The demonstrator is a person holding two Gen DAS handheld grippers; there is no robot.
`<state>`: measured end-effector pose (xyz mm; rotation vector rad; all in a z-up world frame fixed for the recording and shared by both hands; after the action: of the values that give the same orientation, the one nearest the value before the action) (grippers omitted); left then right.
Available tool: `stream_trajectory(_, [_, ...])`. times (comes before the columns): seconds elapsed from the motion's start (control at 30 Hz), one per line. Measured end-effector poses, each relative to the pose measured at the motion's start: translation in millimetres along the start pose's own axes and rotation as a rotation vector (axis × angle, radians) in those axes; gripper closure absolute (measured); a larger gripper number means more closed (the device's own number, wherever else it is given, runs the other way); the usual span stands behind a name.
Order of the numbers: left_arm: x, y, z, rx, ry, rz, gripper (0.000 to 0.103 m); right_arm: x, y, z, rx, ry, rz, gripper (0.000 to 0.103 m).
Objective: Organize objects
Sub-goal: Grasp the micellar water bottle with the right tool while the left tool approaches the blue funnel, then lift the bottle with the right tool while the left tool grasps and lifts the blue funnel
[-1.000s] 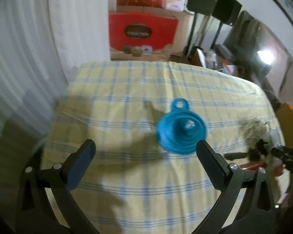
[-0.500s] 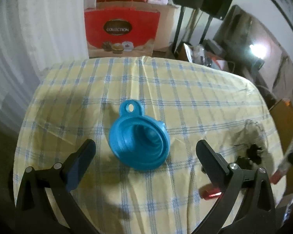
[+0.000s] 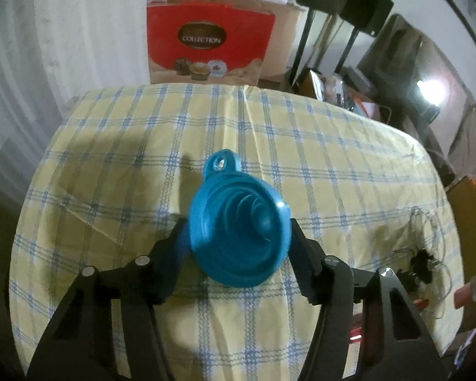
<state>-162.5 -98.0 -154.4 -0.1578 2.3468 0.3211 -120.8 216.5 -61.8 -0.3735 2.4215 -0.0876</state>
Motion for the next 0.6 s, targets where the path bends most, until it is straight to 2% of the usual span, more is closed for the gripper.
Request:
stream_trajectory(0.17, [-12.2,-1.1,-2.0,0.0,0.019,0.021,0.053,-5.3,0.8,-0.7,0.007,0.014,0.005,0.055])
stream_trajectory(0.6, [-64.0,31.5,-18.5,0.114,0.164,-0.006,0.054,-26.7,0.7,-7.2,0.014,0.069,-0.004,0.055])
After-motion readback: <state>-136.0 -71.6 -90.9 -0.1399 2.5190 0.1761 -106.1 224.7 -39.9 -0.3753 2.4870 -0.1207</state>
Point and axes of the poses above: each gripper's, at about its wrist camera, not at the fingertips, and x roughly the way its jaws point, y to its right, z to its underside, the point moved 3 cm from there along x, roughly the way its jaws point, and after that the axes turned 12 degrees about y, right-handed, at the moved point
